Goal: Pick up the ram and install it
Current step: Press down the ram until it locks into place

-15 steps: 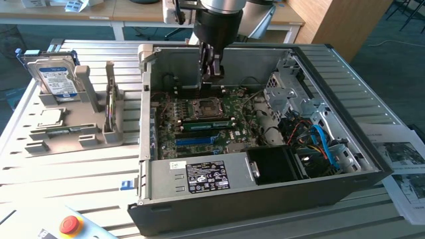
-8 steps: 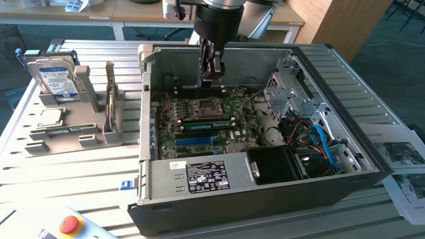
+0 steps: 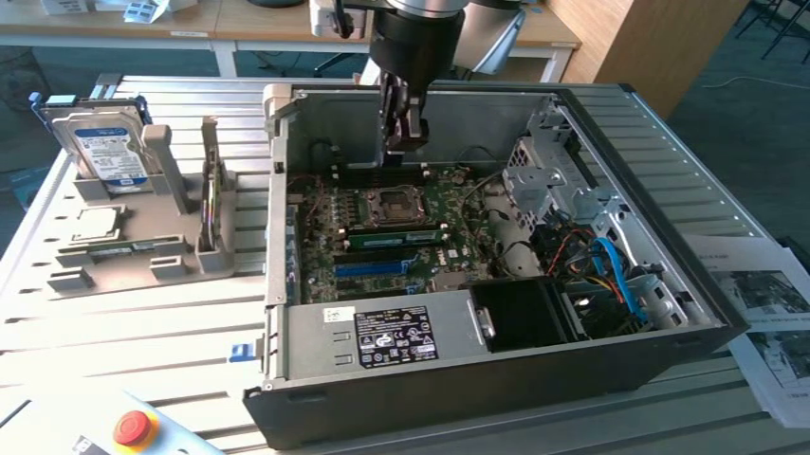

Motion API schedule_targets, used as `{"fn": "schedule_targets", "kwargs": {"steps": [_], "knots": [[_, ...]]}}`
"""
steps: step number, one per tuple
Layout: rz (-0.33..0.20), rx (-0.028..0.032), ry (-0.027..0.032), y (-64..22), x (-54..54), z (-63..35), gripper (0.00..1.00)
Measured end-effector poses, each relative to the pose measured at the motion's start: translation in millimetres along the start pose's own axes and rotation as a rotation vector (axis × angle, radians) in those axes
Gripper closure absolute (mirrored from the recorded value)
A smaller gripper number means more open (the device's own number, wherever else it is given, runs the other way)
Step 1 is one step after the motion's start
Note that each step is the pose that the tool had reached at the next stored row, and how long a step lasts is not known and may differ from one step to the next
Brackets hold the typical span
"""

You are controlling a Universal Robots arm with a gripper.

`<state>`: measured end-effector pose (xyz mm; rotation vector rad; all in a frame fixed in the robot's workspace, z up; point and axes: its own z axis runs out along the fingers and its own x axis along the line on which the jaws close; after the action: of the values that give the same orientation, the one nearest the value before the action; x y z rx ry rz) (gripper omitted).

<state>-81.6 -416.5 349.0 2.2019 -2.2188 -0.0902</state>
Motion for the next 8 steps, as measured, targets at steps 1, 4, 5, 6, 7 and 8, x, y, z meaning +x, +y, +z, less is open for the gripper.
{"fn": "schedule_targets", "kwargs": {"steps": [1,4,5,6,7,8], "knots": [[0.0,0.0,0.0,0.0,0.0,0.0,0.9],[0.0,0.0,0.0,0.0,0.0,0.0,0.9],[0.007,0.0002,-0.0004,0.0,0.0,0.0,0.9],[0.024,0.0006,-0.0011,0.0,0.0,-0.1,0.9],[0.042,0.0011,-0.002,0.0,0.0,-0.1,0.9],[0.06,0.0017,-0.003,0.0,0.0,0.0,0.9]]}}
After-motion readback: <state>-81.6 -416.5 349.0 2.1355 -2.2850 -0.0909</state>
